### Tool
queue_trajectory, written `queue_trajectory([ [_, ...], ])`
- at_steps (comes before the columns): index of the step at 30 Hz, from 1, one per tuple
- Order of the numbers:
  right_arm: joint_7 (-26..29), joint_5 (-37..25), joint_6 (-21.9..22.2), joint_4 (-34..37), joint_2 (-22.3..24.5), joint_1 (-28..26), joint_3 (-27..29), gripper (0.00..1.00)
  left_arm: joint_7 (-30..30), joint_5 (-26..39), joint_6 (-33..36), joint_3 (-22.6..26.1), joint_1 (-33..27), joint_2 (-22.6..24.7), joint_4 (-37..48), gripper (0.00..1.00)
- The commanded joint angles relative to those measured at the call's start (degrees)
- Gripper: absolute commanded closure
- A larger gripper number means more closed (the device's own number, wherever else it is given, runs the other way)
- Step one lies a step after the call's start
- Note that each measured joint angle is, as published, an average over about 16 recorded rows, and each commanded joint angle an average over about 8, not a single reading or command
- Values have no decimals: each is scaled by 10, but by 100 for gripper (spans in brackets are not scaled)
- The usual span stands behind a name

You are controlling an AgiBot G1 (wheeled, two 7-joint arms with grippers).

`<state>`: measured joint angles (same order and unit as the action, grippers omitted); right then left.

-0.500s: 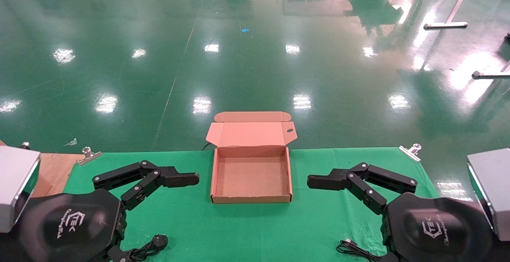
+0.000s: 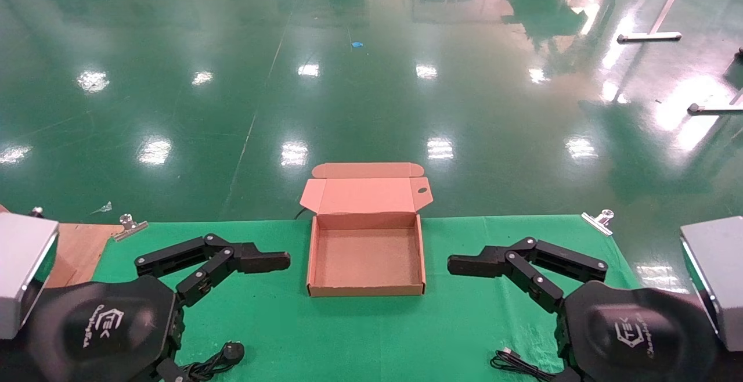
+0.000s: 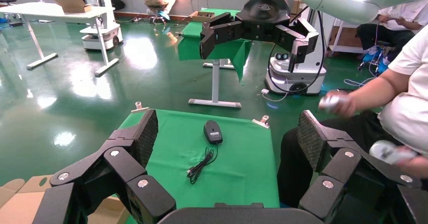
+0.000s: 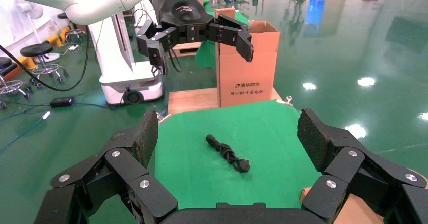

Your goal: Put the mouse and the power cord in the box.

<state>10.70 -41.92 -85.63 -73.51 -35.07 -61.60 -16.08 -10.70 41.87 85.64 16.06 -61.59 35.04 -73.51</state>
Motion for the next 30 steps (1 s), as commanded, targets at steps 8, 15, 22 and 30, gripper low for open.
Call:
queue_trajectory([
  [8, -3, -6, 0, -1, 2, -2, 0, 0, 1, 4, 0, 2, -1, 0, 0, 0],
  [15, -14, -137, -7, -19, 16, -54, -41, 0, 8, 81, 15, 37, -31, 8, 7, 0],
  [22, -26, -380, -29, -13, -32, -155, -145, 0, 42, 251, 41, 113, -111, 23, 67, 0],
  [30, -54, -593, -17, 75, -121, -235, -241, 0, 88, 459, 34, 210, -207, 59, 186, 0],
])
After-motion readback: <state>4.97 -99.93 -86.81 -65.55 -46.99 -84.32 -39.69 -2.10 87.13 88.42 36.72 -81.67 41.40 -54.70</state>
